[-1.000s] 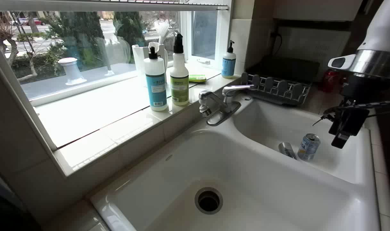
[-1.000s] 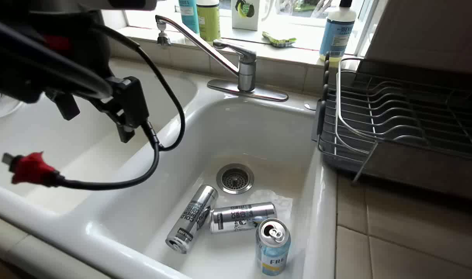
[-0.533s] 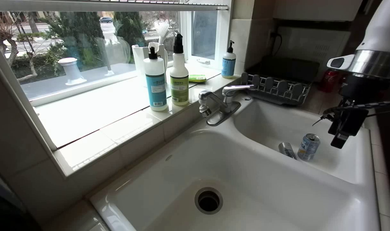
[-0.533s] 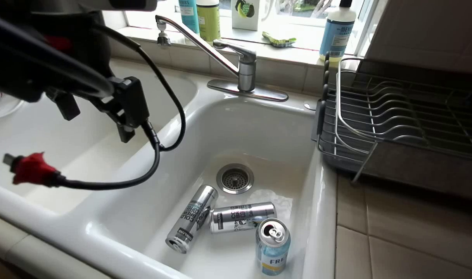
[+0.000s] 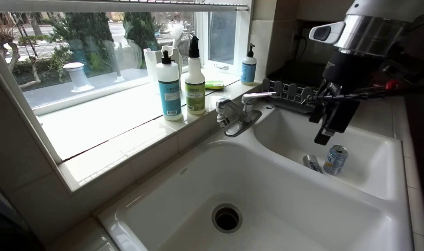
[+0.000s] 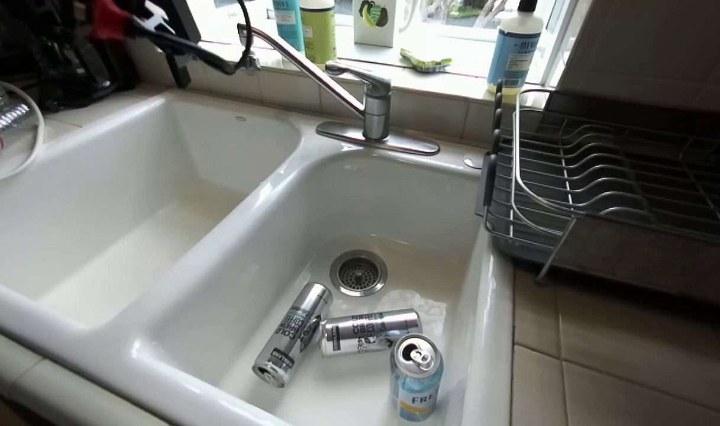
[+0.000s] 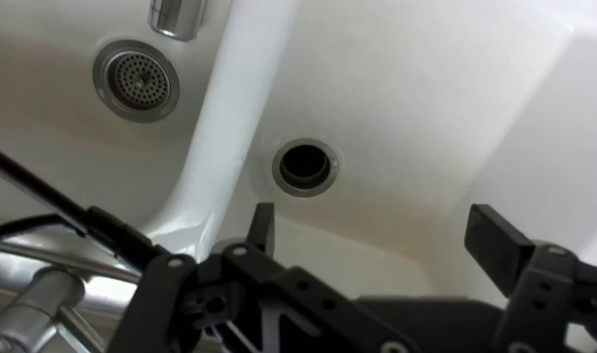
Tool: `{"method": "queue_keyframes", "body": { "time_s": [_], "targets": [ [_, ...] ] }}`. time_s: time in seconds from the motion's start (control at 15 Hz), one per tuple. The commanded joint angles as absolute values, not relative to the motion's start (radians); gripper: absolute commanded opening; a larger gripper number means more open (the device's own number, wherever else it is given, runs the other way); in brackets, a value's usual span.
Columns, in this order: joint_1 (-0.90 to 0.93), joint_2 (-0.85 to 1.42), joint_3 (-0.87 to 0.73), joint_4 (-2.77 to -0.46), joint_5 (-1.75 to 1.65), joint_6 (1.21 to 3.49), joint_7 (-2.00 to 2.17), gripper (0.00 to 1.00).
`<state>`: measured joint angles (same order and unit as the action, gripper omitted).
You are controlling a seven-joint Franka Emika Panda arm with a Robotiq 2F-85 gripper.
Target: Move the left bottle to the right
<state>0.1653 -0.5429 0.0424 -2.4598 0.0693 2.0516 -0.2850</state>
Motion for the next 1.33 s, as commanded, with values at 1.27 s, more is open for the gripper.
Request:
{"method": "queue_keyframes", "body": {
  "time_s": [1.27],
  "targets": [
    [0.196, 0.011, 0.178, -1.735, -0.03, 2.098, -0.242, 1.0]
  ]
}}
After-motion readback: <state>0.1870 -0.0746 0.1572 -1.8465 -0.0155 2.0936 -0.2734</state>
